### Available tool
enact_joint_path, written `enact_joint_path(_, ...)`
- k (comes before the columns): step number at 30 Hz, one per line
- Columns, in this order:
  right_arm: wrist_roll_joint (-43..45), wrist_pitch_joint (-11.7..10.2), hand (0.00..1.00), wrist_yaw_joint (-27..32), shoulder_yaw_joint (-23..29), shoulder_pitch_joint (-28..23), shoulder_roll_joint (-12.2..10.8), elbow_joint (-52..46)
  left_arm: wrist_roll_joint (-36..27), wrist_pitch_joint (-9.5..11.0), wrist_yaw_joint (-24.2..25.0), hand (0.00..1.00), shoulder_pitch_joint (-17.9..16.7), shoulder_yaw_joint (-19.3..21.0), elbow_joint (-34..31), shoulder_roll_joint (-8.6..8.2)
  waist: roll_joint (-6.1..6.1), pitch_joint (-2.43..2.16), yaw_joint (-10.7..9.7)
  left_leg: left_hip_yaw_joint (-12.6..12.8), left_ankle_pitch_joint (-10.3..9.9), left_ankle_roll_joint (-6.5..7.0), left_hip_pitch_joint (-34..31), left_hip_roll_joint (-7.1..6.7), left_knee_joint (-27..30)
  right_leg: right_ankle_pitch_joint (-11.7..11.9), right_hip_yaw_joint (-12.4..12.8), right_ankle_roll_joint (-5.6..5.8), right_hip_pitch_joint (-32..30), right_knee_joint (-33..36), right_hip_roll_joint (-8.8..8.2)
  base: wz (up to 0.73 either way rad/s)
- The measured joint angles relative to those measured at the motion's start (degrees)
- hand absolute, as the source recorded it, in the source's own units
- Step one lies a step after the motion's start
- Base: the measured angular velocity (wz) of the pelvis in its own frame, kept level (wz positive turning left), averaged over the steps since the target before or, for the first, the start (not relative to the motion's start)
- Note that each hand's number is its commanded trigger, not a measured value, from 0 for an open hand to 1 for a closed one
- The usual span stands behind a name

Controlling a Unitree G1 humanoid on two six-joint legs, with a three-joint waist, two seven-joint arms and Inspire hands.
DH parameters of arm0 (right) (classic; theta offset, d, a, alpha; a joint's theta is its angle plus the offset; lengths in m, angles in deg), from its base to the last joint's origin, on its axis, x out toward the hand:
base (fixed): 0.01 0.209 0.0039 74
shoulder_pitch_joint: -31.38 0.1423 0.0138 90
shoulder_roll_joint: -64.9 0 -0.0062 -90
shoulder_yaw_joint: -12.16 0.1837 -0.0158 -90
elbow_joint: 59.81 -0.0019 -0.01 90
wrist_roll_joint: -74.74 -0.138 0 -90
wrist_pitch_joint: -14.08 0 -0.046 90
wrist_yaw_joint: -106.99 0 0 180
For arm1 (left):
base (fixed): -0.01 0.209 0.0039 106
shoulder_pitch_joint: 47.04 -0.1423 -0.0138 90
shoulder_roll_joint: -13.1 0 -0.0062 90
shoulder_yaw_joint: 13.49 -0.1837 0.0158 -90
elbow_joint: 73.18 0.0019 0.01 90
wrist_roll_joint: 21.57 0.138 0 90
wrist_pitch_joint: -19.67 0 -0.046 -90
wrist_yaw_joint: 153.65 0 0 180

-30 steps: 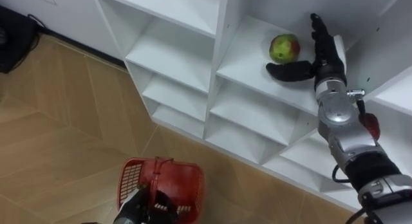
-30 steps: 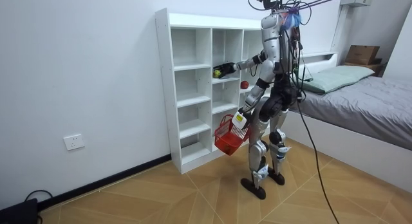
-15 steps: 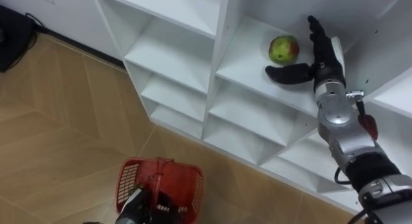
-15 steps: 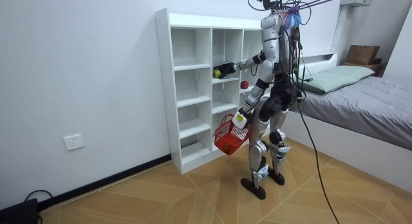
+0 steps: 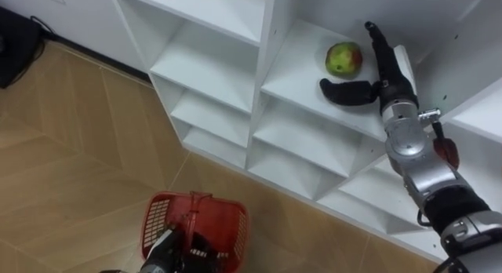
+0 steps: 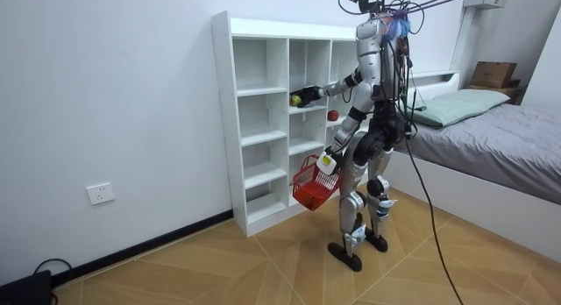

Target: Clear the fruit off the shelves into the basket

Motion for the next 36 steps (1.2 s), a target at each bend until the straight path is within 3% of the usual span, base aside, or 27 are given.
enact_joint_path(1, 0.0, 0.0, 0.78, 0.0, 0.0, 0.0, 0.1, 0.1, 0.0, 0.0, 0.0, 1.0, 0.1, 0.0, 0.0, 0.01, 0.0, 0.0, 0.1, 0.0, 0.0, 0.0, 0.0, 0.0, 0.0, 0.0, 0.0, 0.0, 0.0, 0.0, 0.0, 0.0)
enact_joint_path(2, 0.0, 0.0, 1.0, 0.0, 0.0, 0.0, 0.1, 0.1, 0.0, 0.0, 0.0, 1.0, 0.1, 0.0, 0.0, 0.03, 0.0, 0.0, 0.1, 0.0, 0.0, 0.0, 0.0, 0.0, 0.0, 0.0, 0.0, 0.0, 0.0, 0.0, 0.0, 0.0)
enact_joint_path(16, 3.1, 0.8, 1.0, 3.5, 0.2, 3.3, 1.9, 3.8, 0.0, 0.0, 0.5, 1.0, 0.5, -1.1, 0.0, 0.49, -0.01, 0.0, 0.9, 0.0, 0.1, 0.04, 0.1, -0.01, 0.2, 0.0, -0.2, 0.0, 0.0, 0.0, -0.1, 0.01)
enact_joint_path(36, 2.7, 0.6, 1.0, 3.4, 0.2, 3.6, 2.1, 3.8, 0.1, 0.2, 0.4, 1.0, 0.8, -1.0, 0.0, 0.47, 0.35, 0.25, 0.9, 0.1, 0.1, 0.04, 0.2, 0.01, -0.3, 0.0, -0.3, 0.0, 0.2, -0.4, -0.08, 0.0)
